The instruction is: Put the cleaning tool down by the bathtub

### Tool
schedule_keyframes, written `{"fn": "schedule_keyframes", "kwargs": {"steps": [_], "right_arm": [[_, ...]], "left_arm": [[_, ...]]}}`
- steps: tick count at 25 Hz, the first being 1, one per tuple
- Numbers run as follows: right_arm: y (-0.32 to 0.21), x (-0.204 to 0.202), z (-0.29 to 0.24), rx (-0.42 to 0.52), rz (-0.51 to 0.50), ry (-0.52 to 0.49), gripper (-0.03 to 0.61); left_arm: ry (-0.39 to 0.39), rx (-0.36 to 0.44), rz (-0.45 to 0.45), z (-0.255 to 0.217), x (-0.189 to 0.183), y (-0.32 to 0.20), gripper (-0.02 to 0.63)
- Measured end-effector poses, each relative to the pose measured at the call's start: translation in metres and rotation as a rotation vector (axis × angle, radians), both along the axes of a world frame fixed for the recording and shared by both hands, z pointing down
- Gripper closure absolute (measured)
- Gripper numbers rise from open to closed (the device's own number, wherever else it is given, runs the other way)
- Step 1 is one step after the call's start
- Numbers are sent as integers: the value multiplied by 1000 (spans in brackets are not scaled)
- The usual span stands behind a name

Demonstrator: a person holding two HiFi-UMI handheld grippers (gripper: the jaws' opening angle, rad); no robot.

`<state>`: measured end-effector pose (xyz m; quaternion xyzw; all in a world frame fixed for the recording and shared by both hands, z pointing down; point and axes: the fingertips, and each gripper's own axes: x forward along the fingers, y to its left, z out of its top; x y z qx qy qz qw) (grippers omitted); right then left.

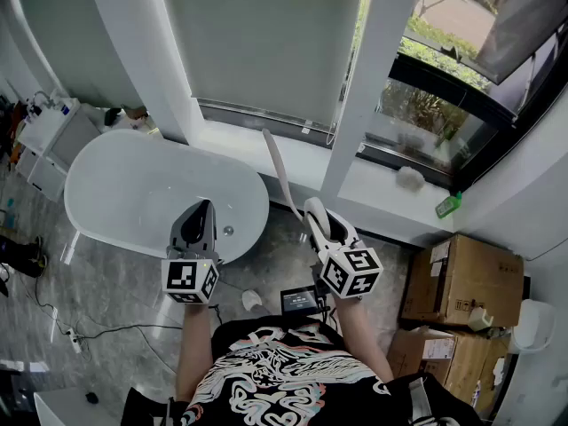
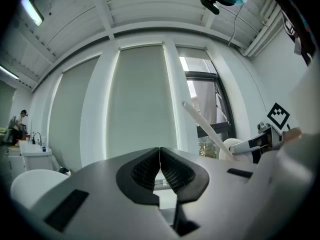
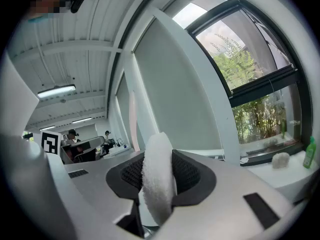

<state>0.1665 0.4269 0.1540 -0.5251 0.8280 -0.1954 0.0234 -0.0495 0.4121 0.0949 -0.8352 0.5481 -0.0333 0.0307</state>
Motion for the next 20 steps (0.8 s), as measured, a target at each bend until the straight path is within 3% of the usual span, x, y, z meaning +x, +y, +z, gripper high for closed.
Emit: {"fn": "schedule_keyframes", "kwargs": {"steps": [7, 20], "right_arm": [[3, 12, -1, 9, 15, 6, 431], [6, 4, 5, 2, 23, -17, 431]], "left_arm": [[-5, 12, 19, -3, 12, 3, 597], [7, -17, -19, 9, -5, 7, 597]]}}
